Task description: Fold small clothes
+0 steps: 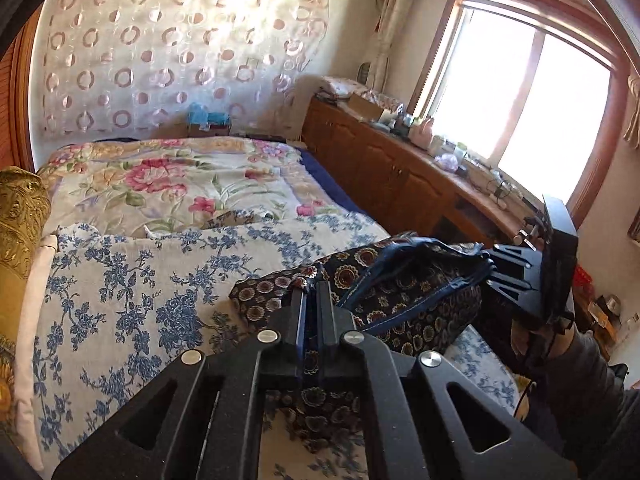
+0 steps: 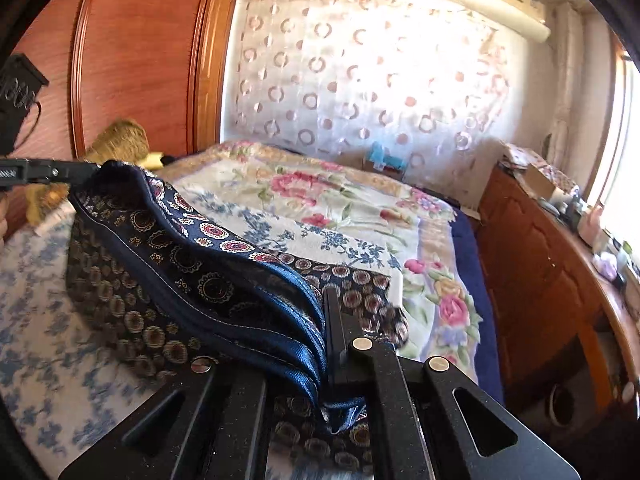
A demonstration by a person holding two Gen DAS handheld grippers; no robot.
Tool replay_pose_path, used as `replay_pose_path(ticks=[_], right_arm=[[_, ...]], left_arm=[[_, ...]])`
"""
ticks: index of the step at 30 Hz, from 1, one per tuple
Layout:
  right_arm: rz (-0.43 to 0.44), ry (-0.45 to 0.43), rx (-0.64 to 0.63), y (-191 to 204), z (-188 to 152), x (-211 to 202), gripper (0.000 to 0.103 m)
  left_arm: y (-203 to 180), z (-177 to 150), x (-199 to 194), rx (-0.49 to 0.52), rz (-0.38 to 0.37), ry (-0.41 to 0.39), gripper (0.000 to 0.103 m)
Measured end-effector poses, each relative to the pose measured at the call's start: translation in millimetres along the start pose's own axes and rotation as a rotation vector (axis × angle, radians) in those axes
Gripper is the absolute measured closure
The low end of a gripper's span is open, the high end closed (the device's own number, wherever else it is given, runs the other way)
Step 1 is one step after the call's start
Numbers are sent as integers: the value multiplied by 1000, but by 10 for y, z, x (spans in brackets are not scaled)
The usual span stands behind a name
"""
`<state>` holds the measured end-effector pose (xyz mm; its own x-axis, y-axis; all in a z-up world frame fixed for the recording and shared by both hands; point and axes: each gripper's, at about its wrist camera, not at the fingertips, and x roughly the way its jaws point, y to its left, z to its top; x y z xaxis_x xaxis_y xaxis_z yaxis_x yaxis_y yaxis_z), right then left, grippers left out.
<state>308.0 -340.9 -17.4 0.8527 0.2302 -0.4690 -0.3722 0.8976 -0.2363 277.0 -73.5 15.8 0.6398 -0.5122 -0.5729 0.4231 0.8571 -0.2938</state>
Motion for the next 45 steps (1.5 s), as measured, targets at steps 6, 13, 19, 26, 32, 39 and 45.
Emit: replay_pose_path(ticks=[6, 13, 19, 26, 32, 39, 45], right_arm=[[9, 108, -47, 109, 131, 547, 99], [-57, 105, 30, -129, 491, 690, 63], [-51, 103, 189, -437, 645, 678, 55], [9, 235, 237, -456, 337, 707, 40], [44, 318, 335, -635, 259, 908, 40], [38, 305, 277, -582, 233, 875, 41], [95, 286, 252, -544, 152, 809, 82]], left_arm=[[130, -22, 192, 42, 12, 48, 36], [249, -133, 586, 76, 70, 151, 32], [459, -180, 800, 20, 93, 214, 32], [471, -196, 905, -2, 67, 232, 33], [451, -197, 1020, -22, 33, 259, 53], [400, -202, 1037, -3, 48, 252, 65], [258, -191, 1014, 49, 30, 243, 97]])
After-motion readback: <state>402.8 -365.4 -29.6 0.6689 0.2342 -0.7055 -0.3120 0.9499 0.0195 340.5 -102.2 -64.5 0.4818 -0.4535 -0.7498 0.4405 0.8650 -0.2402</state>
